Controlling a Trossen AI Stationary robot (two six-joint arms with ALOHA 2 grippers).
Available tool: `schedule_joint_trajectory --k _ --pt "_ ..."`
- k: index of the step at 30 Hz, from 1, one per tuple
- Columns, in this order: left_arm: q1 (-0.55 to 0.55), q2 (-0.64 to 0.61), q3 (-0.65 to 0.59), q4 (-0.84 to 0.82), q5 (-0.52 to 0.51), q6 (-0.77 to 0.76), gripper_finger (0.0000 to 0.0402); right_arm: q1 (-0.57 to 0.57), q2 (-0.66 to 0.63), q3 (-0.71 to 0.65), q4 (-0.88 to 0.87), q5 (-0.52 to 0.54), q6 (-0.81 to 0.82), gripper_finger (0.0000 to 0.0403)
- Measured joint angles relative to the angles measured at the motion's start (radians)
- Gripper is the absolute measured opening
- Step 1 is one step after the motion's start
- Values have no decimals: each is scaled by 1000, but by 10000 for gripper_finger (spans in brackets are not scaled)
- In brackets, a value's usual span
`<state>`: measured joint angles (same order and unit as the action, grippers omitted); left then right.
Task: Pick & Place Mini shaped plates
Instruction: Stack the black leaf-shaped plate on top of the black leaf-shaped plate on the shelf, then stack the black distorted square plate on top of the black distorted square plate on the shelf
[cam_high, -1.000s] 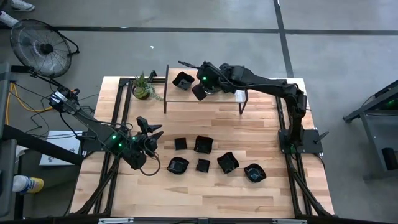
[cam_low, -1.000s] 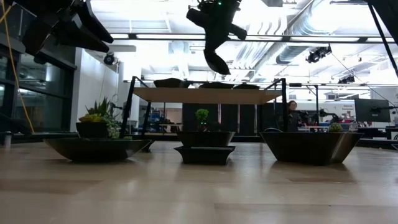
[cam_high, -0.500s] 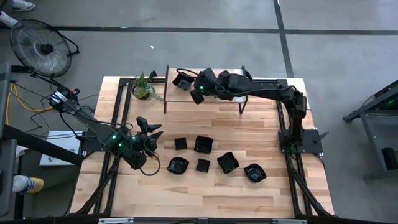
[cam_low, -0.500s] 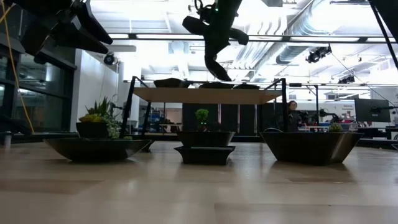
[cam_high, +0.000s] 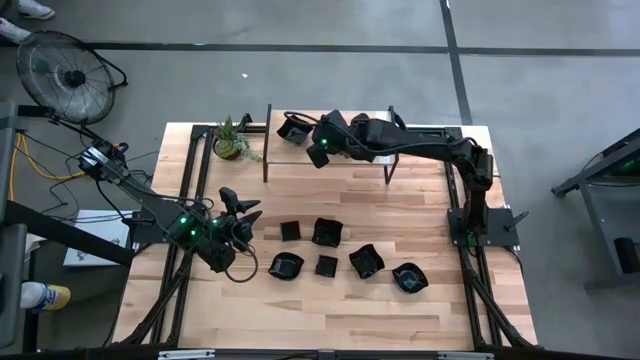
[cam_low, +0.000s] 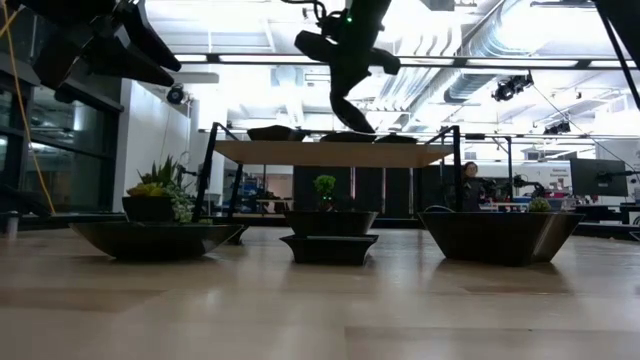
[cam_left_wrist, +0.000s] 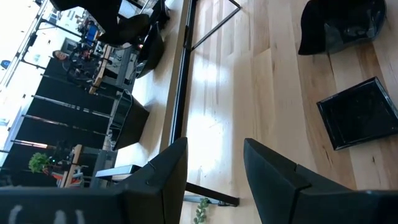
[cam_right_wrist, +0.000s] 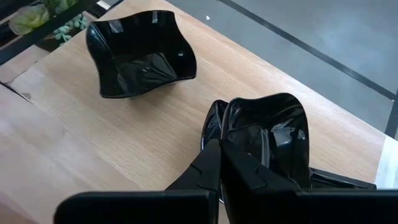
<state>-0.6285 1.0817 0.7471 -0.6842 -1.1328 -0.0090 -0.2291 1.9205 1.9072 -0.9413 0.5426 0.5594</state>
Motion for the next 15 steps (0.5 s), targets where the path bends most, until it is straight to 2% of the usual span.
schedule_joint_trajectory --k 15 --pt "0 0 0 -3 0 0 152 -13 0 0 -4 8 -39 65"
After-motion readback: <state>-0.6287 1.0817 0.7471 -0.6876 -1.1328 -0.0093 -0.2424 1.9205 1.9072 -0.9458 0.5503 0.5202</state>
